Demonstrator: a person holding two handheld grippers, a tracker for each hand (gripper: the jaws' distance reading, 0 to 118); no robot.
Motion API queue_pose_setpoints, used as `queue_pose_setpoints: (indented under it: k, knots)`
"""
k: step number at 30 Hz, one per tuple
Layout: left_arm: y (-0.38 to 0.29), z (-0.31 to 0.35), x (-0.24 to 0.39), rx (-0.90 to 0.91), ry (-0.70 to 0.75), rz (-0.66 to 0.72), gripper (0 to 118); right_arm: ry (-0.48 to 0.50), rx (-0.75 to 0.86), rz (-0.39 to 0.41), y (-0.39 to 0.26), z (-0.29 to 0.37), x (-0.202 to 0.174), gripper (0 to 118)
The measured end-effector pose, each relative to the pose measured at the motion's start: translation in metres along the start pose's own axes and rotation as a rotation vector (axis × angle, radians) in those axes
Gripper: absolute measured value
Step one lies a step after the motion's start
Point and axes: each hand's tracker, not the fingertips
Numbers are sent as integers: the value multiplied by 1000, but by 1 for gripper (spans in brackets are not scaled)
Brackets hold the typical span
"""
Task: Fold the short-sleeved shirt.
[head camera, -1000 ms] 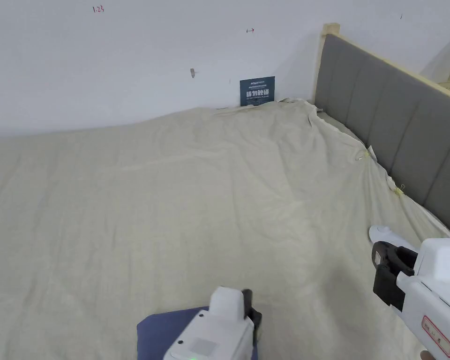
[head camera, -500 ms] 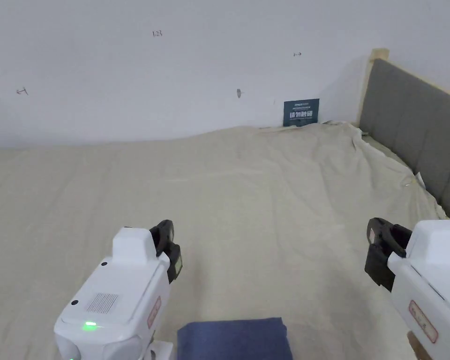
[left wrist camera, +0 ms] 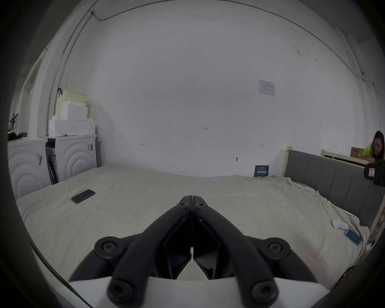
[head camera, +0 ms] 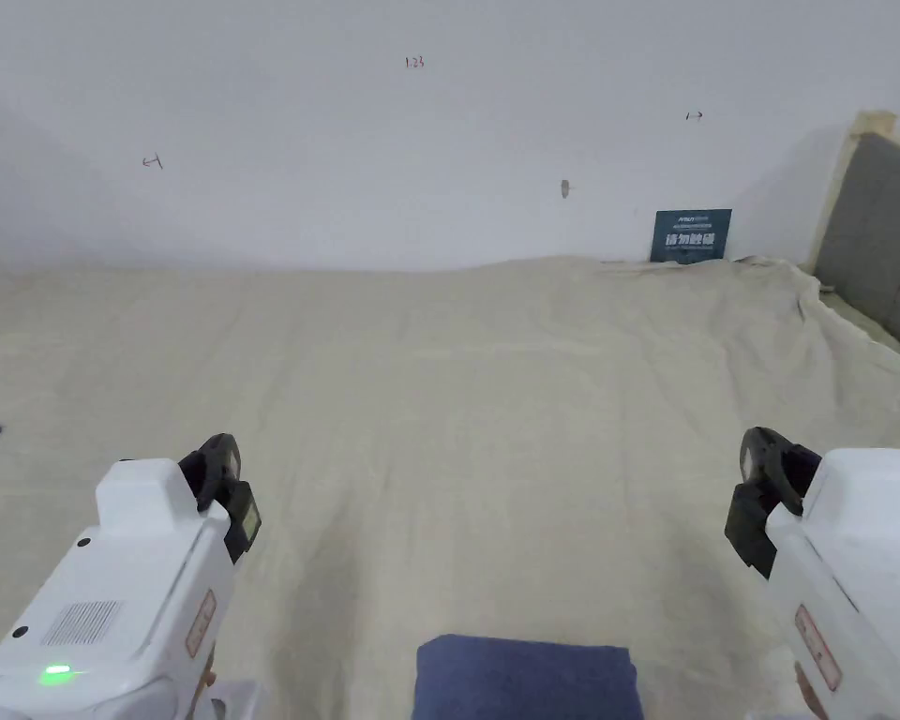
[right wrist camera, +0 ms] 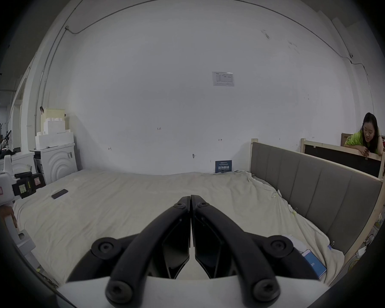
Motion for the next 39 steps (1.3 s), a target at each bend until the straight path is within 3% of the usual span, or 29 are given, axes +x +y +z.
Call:
queue_pose_setpoints:
  k: [7,10,16,22,30,32,34,36,39]
  knots:
    - [-4,2,-8,-16,7,37,0,2,-23,-8,-28,-13,-12,0]
    - [-10,1,-9,-33,-1,55,0,6,-114,26,-64,-26,-20,0]
    - [-21,2,-8,-79,-14,54,0,63,-292,-2,-150,-43,-37,0]
    - [-41,0,-9,-159,-51,92,0,140,-406,38,-210,-56,-58,0]
    - [-80,-4,-6,-332,-133,170,0,108,-496,33,-266,-63,-62,0]
    - [-90,-7,-3,-389,-167,193,4,113,-459,43,-272,-60,-63,0]
    - [-101,-12,1,-463,-197,227,10,118,-449,112,-274,-63,-67,0]
    - [-114,-19,9,-553,-222,241,15,119,-450,111,-274,-62,-68,0]
    - [-136,-30,25,-696,-278,235,57,117,-450,31,-274,-61,-62,0]
